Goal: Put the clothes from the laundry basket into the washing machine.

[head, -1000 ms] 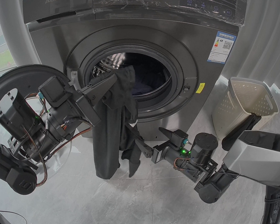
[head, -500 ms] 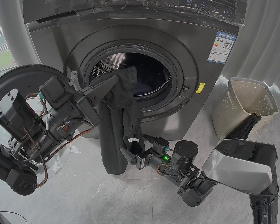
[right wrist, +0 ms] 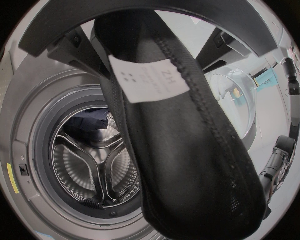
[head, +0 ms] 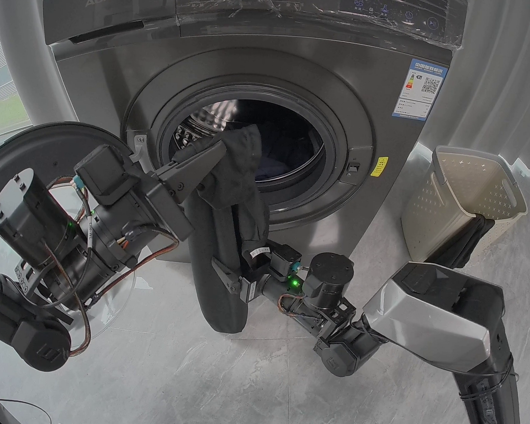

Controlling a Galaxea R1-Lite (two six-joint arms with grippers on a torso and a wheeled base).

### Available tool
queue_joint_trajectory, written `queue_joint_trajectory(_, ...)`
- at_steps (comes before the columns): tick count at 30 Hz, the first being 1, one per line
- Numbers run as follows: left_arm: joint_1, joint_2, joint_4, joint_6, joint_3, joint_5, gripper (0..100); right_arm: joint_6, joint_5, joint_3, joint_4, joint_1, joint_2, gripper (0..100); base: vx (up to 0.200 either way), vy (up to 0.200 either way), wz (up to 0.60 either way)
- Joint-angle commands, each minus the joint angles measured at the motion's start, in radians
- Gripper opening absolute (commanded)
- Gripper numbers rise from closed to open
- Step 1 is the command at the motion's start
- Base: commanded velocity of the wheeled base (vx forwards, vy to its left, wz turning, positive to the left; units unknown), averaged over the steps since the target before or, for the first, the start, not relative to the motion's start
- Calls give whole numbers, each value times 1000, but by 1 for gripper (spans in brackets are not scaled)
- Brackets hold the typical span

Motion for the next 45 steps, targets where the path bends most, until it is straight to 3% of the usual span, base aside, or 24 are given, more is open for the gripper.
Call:
queue_joint_trajectory(1, -7, -2, 0, -1, -5, 15, 0, -5, -8, -107, 23, -12, 101, 100, 0, 0, 0)
queue_joint_trajectory(9, -5, -2, 0, -1, -25, 29, 0, -2, -29, -159, 26, -14, 130, 100, 0, 0, 0)
queue_joint_trajectory(10, -5, -2, 0, -1, -27, 29, 0, 0, -29, -165, 26, -14, 133, 0, 0, 0, 0)
queue_joint_trajectory(15, -1, -2, 0, -1, -33, 37, 0, 6, -46, -165, 25, -17, 121, 0, 0, 0, 0)
queue_joint_trajectory(25, 56, 12, 4, 7, -41, 69, 0, 18, -46, -78, 9, -121, -21, 0, 0, 0, 0)
queue_joint_trajectory(29, 99, 35, 1, 49, -16, 68, 0, 18, -46, -39, 9, -135, -103, 0, 0, 0, 0)
queue_joint_trajectory(33, 148, 64, -2, 55, 79, 51, 0, 14, -48, -10, 9, -139, -185, 0, 0, 0, 0)
queue_joint_trajectory(38, 142, 104, 0, 73, 131, 38, 0, 14, -48, 5, 17, -132, -241, 0, 0, 0, 0)
queue_joint_trajectory(43, 122, 213, -3, 150, 168, 37, 0, 15, -48, 5, 20, -118, -272, 0, 0, 0, 0)
queue_joint_trajectory(45, 119, 236, -3, 165, 180, 35, 0, 9, -48, 7, 20, -110, -275, 0, 0, 0, 0)
